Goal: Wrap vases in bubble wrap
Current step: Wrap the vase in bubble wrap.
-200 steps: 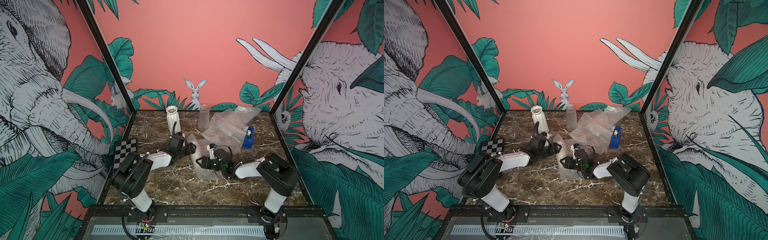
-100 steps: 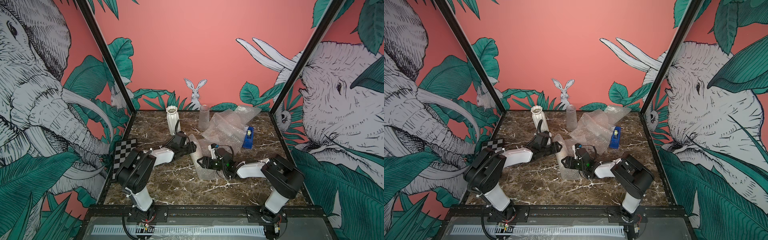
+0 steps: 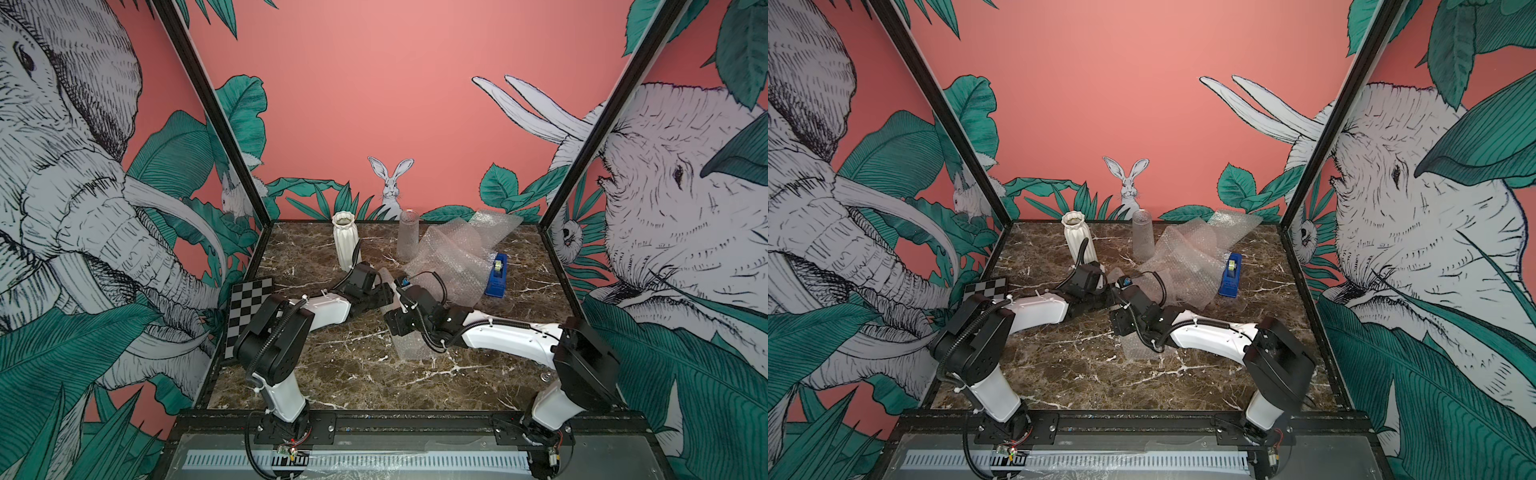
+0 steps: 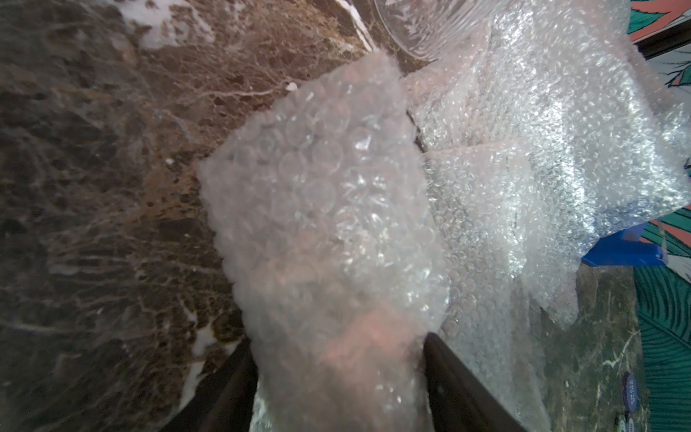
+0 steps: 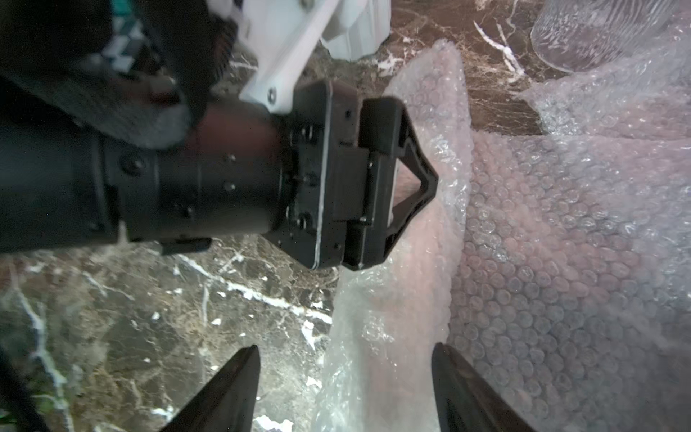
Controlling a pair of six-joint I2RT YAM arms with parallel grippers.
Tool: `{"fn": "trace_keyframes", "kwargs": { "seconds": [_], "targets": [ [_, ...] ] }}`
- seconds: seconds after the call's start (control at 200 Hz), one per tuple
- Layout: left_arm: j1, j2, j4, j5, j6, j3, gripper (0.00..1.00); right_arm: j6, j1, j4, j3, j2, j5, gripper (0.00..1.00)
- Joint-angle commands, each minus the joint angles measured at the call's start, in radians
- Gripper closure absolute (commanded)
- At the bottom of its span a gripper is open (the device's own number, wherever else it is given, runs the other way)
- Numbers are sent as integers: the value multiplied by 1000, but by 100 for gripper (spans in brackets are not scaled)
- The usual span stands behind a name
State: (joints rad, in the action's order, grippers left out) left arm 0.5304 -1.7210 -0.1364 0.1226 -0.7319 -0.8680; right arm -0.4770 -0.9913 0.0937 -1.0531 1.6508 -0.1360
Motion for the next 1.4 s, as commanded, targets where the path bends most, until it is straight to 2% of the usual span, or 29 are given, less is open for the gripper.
{"fn": "trace_keyframes", "kwargs": {
  "seconds": [0.0,0.345,0.45,0.53,0.625,0.685,0.89,1.015,1.155,1.395],
  "targets": [
    [0,-18,81,-31,3,-4,30,71,-14,103,-24,51,-100,28],
    [-1,-19,84,-26,-4,-9,30,75,-27,78,-43,143,-71,33],
    [0,-18,86,-23,-6,-13,30,58,-27,82,-46,167,-49,33],
    [-1,-18,89,-15,-7,-19,30,42,-22,85,-45,173,-40,30],
    [0,-15,93,-7,-7,-29,30,26,-4,67,-36,172,6,27],
    [0,-9,96,-5,-7,-35,30,4,15,38,-18,171,51,30],
    [-3,21,122,-6,16,-61,22,-122,92,-145,99,154,240,42],
    [-8,49,116,8,21,-72,11,-171,113,-217,146,145,297,43],
    [-12,80,80,13,25,-54,4,-296,160,-418,239,144,419,43],
    [-22,95,3,22,18,6,4,-497,216,-721,362,177,514,46]
  ]
}}
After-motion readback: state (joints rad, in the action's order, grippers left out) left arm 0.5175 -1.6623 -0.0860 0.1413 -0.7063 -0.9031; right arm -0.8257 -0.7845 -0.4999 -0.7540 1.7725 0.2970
